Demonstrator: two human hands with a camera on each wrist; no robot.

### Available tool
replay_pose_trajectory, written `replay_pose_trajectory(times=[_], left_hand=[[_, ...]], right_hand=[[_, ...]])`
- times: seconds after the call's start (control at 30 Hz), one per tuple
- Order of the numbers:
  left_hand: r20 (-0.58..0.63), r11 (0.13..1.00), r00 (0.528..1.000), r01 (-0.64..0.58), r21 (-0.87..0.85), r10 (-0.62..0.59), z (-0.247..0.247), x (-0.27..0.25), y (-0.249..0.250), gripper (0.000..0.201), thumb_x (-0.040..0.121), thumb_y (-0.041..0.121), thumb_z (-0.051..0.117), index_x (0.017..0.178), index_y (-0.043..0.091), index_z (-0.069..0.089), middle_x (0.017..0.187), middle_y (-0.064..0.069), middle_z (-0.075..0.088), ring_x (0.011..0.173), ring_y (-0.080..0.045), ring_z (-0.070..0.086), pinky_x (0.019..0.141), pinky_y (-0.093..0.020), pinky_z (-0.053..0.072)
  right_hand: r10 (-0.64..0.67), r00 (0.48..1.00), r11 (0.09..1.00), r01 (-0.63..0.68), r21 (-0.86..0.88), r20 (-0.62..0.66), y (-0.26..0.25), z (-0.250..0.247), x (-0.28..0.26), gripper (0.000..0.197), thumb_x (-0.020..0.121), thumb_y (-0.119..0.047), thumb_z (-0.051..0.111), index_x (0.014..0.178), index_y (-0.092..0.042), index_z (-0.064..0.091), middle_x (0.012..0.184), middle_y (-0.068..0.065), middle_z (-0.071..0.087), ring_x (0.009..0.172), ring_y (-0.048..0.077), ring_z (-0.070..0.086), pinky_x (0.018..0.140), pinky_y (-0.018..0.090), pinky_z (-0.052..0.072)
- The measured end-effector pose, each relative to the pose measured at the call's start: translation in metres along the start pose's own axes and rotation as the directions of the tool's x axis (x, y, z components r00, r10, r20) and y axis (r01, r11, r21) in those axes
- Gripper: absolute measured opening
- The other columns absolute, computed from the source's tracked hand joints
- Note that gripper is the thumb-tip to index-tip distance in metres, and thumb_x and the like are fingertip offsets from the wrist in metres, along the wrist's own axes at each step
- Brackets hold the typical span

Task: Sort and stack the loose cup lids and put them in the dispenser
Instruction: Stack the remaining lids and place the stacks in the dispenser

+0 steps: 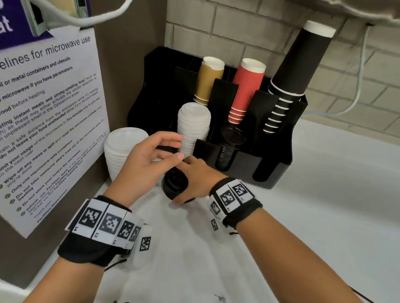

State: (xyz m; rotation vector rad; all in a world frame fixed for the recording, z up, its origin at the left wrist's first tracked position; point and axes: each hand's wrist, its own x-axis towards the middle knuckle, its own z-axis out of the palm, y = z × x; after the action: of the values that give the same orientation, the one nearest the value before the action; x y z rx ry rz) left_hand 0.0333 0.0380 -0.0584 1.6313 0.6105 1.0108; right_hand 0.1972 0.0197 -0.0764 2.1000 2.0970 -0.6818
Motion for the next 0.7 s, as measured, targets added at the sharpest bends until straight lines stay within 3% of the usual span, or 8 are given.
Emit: replay_pose_trajectory(times=[0.2,0.33,0.43,0.53,0.6,0.7], left_hand=[[-0.001,1.000,1.000,-0.004,-0.007,0.004,-0.001,-0.003,0.000,0.032,0.088,0.007,0.066,0.108,0.032,0.062,0.108,0.005,0.064,0.087,-0.002,0.065,0.078,-0.016,0.049],[-0.008,1.000,1.000,-0.024,0.019,0.024,-0.001,-0.003,0.001,0.034,0.087,0.007,0.067,0.108,0.032,0.061,0.108,0.007,0.064,0.088,-0.001,0.064,0.079,-0.013,0.048],[-0.019,0.997,1.000,-0.014,0.073,0.015,0.005,-0.003,-0.002,0.044,0.082,0.017,0.073,0.115,0.040,0.056,0.118,0.010,0.058,0.100,-0.001,0.061,0.078,-0.015,0.049],[0.033,0.996,0.999,0.022,0.086,-0.025,0.013,-0.004,-0.005,0.079,0.064,0.038,0.080,0.130,0.052,0.039,0.140,0.014,0.042,0.124,0.000,0.046,0.092,-0.021,0.047],[0.108,0.998,0.992,0.060,-0.004,-0.059,0.017,-0.003,-0.007,0.098,0.057,0.038,0.088,0.137,0.055,0.032,0.146,0.019,0.035,0.132,-0.002,0.040,0.102,-0.031,0.044],[0.246,0.993,0.968,0.078,-0.091,-0.053,0.023,-0.004,-0.009,0.106,0.054,0.032,0.092,0.140,0.050,0.034,0.145,0.015,0.041,0.130,-0.007,0.048,0.100,-0.039,0.048]], right_hand=[[0.029,0.997,0.999,-0.027,0.039,-0.069,0.005,0.009,0.007,0.097,0.068,-0.042,0.080,0.146,-0.032,0.023,0.130,0.011,0.039,0.125,0.033,0.036,0.101,0.049,0.040],[-0.006,0.964,0.944,0.092,0.316,-0.266,0.018,-0.003,-0.008,0.087,0.066,-0.037,0.081,0.140,-0.035,0.033,0.122,0.006,0.046,0.118,0.027,0.044,0.101,0.047,0.042],[-0.021,0.911,0.791,0.267,0.550,-0.413,0.025,-0.012,-0.028,0.079,0.071,-0.025,0.082,0.137,-0.030,0.039,0.121,-0.001,0.054,0.113,0.017,0.054,0.098,0.033,0.047],[-0.011,0.904,0.633,0.337,0.697,-0.427,0.025,-0.013,-0.050,0.073,0.076,-0.017,0.078,0.136,-0.036,0.041,0.111,-0.006,0.058,0.100,0.001,0.060,0.084,0.018,0.050],[-0.005,0.900,0.510,0.378,0.773,-0.436,0.022,-0.011,-0.061,0.071,0.076,-0.014,0.076,0.135,-0.036,0.043,0.111,0.002,0.060,0.100,0.007,0.061,0.083,0.024,0.052],[0.012,0.874,0.373,0.447,0.813,-0.486,0.019,-0.006,-0.075,0.069,0.074,-0.015,0.073,0.134,-0.034,0.045,0.119,0.018,0.058,0.103,0.022,0.061,0.088,0.034,0.051]])
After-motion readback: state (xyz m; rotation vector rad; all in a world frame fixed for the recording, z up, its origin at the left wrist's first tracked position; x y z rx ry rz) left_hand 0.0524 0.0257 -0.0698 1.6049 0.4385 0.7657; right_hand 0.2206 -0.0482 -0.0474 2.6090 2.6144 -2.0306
